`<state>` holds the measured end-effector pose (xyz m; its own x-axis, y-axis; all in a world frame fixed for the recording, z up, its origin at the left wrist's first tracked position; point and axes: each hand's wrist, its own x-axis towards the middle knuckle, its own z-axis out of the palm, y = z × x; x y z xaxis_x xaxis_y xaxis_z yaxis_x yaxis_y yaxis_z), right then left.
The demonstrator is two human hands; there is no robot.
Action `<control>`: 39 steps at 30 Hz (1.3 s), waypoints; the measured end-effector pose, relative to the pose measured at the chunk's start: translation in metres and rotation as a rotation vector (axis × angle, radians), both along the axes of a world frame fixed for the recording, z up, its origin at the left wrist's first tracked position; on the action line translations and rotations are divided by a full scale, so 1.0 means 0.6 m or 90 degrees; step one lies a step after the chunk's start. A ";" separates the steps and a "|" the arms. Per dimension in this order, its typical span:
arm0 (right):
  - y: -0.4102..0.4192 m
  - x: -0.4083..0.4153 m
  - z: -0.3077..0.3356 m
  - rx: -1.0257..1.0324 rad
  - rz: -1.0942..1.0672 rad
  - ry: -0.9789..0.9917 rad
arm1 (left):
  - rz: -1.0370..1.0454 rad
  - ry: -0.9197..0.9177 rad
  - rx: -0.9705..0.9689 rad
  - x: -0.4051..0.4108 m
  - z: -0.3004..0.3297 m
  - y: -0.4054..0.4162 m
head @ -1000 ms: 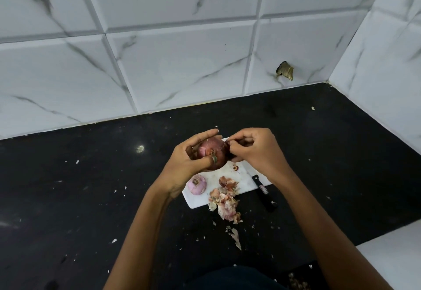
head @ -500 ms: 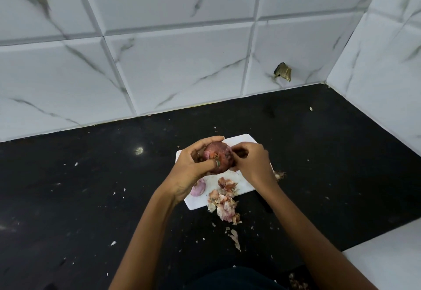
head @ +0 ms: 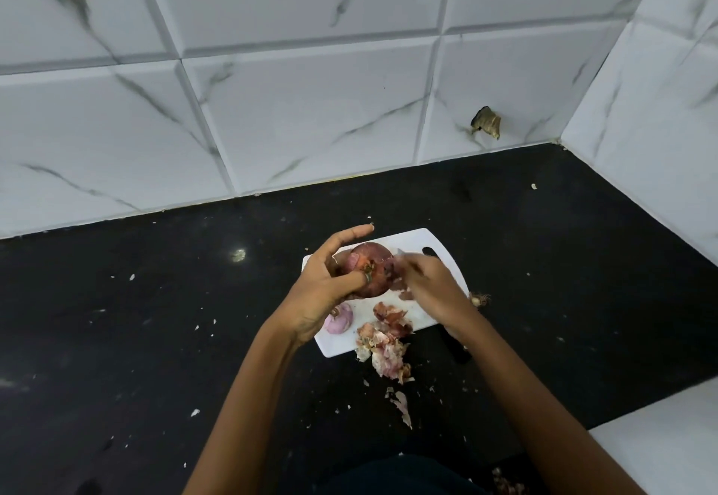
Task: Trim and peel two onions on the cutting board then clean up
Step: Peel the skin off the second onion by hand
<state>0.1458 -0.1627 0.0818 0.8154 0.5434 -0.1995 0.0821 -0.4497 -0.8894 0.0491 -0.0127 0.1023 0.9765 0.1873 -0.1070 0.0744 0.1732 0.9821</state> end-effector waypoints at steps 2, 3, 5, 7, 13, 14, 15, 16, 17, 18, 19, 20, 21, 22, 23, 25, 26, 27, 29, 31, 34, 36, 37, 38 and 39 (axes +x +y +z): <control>0.001 -0.003 0.038 0.147 -0.006 0.098 | -0.010 -0.003 0.011 0.002 -0.002 -0.001; 0.000 -0.005 0.052 0.184 0.016 0.119 | -0.009 -0.005 0.010 0.003 -0.003 -0.001; -0.001 -0.008 0.068 0.183 0.070 0.073 | -0.002 -0.008 -0.002 0.004 -0.003 0.000; 0.001 -0.010 0.068 0.160 0.093 0.002 | 0.001 -0.012 -0.001 0.005 -0.002 0.001; 0.007 -0.006 0.062 0.155 0.074 -0.074 | 0.002 -0.011 0.008 0.000 -0.005 0.008; 0.007 -0.004 0.062 0.146 0.062 -0.099 | 0.002 -0.016 0.007 -0.001 -0.006 0.007; 0.006 -0.002 0.063 0.139 0.048 -0.118 | 0.004 -0.021 0.005 -0.001 -0.007 0.006; 0.006 0.000 0.063 0.137 0.032 -0.126 | 0.007 -0.025 0.001 -0.001 -0.007 0.005; 0.005 0.000 0.063 0.144 0.015 -0.123 | 0.009 -0.028 -0.006 -0.001 -0.006 0.004; 0.005 0.001 0.063 0.160 -0.003 -0.112 | 0.011 -0.030 -0.016 -0.001 -0.005 0.004; 0.004 -0.001 0.062 0.182 -0.024 -0.093 | 0.013 -0.030 -0.032 -0.001 -0.003 0.004; 0.003 -0.001 0.060 0.206 -0.049 -0.069 | 0.015 -0.028 -0.048 0.000 -0.002 0.004; 0.003 -0.002 0.057 0.230 -0.077 -0.040 | 0.017 -0.027 -0.062 0.000 -0.002 0.005; 0.002 -0.001 0.053 0.249 -0.104 -0.008 | 0.018 -0.026 -0.075 0.000 -0.001 0.006; 0.001 0.000 0.049 0.262 -0.129 0.026 | 0.018 -0.025 -0.088 0.000 -0.002 0.007; -0.003 0.003 0.038 0.256 -0.158 0.090 | 0.018 -0.021 -0.112 0.001 -0.003 0.009; -0.007 0.005 0.031 0.235 -0.161 0.118 | 0.021 -0.018 -0.117 0.001 -0.003 0.010; -0.011 0.007 0.022 0.202 -0.155 0.141 | 0.025 -0.014 -0.120 0.001 -0.004 0.010; -0.019 0.012 0.001 0.097 -0.109 0.168 | 0.031 -0.010 -0.131 0.001 -0.002 0.009; -0.025 0.012 -0.021 -0.063 -0.022 0.155 | 0.031 -0.008 -0.146 0.000 0.001 0.008; -0.028 0.007 -0.051 -0.234 0.077 0.093 | 0.036 -0.008 -0.154 -0.001 0.005 0.006; -0.029 0.003 -0.059 -0.282 0.102 0.043 | 0.040 -0.009 -0.154 -0.002 0.006 0.005; -0.029 0.003 -0.059 -0.301 0.113 0.019 | 0.042 -0.008 -0.151 -0.003 0.006 0.004; -0.029 0.005 -0.056 -0.319 0.125 -0.006 | 0.045 -0.007 -0.148 -0.003 0.007 0.004; -0.029 0.008 -0.051 -0.327 0.132 -0.032 | 0.048 -0.006 -0.147 -0.003 0.007 0.004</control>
